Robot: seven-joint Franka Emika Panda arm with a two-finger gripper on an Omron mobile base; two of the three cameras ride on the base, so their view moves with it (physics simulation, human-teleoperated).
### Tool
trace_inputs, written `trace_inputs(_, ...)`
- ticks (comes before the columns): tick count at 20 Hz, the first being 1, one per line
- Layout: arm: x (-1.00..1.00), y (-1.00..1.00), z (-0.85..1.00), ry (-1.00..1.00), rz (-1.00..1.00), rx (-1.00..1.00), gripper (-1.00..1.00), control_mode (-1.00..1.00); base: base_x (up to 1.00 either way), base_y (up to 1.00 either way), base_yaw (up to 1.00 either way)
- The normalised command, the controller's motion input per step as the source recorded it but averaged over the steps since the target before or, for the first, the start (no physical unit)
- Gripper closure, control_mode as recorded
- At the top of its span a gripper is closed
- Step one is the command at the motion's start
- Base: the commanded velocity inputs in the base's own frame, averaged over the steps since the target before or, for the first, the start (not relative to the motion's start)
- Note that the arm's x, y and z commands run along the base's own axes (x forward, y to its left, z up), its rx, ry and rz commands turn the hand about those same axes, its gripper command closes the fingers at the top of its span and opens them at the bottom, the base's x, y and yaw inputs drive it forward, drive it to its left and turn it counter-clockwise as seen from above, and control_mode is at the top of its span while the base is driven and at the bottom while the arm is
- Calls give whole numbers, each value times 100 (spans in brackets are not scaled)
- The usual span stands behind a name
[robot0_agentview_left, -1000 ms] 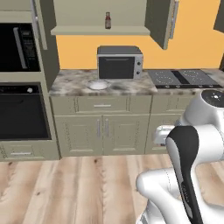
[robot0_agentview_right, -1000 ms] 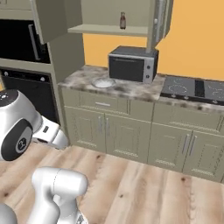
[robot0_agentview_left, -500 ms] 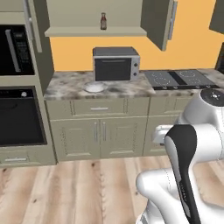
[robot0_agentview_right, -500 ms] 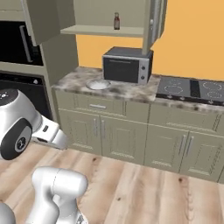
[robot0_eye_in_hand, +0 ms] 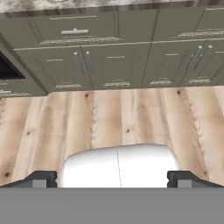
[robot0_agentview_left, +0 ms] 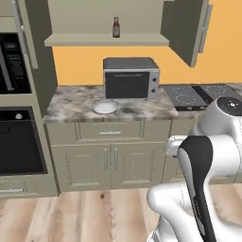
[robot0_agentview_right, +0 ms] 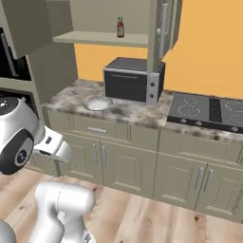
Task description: Move the hot dog bun to the plate on the dining table and place the condiment next to that plate. Then navigate to the fridge and take the sausage and place it on the plate as well.
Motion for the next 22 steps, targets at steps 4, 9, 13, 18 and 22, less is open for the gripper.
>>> trace_inputs(4,0,0,0,0,0,0,-100,100,100,22,3)
trace_inputs(9,0,0,0,0,0,0,-100,100,96,31,0)
trace_inputs(13,0,0,0,0,0,0,-100,100,72,46,-6)
trace_inputs(18,0,0,0,0,0,0,-100,100,52,46,-17)
trace_inputs(22,0,0,0,0,0,0,-100,100,48,-4,-6)
